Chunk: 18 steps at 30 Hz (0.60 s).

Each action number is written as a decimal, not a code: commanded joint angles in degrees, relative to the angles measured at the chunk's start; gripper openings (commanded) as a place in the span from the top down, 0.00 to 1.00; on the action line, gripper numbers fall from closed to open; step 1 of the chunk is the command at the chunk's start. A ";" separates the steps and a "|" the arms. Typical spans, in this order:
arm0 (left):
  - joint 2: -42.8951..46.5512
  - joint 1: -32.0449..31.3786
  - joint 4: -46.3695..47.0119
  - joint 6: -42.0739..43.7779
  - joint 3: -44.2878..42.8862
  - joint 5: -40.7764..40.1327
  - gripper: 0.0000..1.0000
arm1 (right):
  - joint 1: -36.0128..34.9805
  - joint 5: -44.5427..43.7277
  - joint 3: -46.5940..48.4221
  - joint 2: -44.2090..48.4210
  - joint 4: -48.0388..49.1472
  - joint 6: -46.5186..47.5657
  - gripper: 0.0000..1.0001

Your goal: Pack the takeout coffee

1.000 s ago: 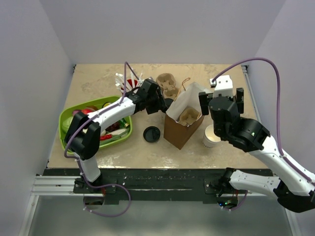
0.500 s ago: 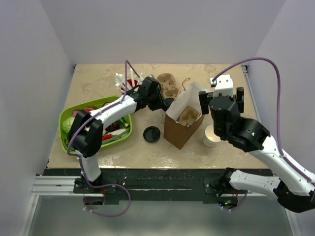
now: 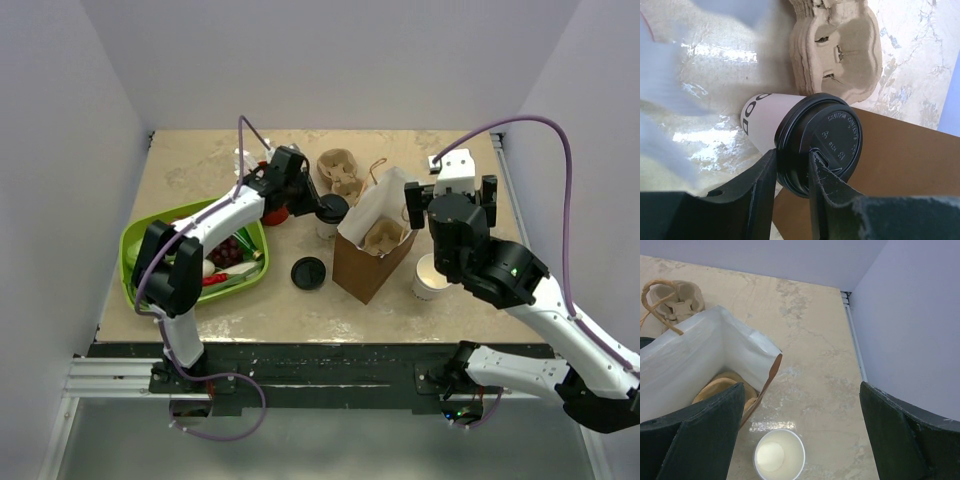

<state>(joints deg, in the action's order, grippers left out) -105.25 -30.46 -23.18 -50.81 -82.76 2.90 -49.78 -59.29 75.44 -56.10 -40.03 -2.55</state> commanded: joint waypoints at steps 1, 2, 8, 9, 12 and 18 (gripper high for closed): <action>4.00 2.15 0.24 3.52 2.51 3.87 0.77 | 0.38 -1.97 -0.64 0.72 3.29 0.26 0.02; 4.35 2.50 0.50 3.96 2.78 3.78 0.78 | 0.38 -1.97 -0.64 0.81 3.47 0.26 0.02; 6.64 4.35 1.20 8.00 3.75 6.24 0.85 | 0.47 -1.45 -1.43 1.34 4.61 0.26 0.02; 7.16 4.62 1.12 8.53 3.83 6.68 0.91 | 0.39 -1.27 -1.52 1.43 4.87 0.35 0.02; 8.04 5.49 2.17 9.50 4.71 8.88 0.92 | 0.38 -0.92 -1.79 1.78 5.14 0.35 0.02; 7.26 6.46 2.79 10.20 5.77 11.78 0.93 | 0.38 -0.83 -1.96 2.22 5.58 0.52 0.02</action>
<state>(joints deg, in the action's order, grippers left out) -99.66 -24.75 -22.04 -42.61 -77.82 11.38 -49.69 -59.07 73.63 -55.00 -37.58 -2.13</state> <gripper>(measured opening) 0.310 0.979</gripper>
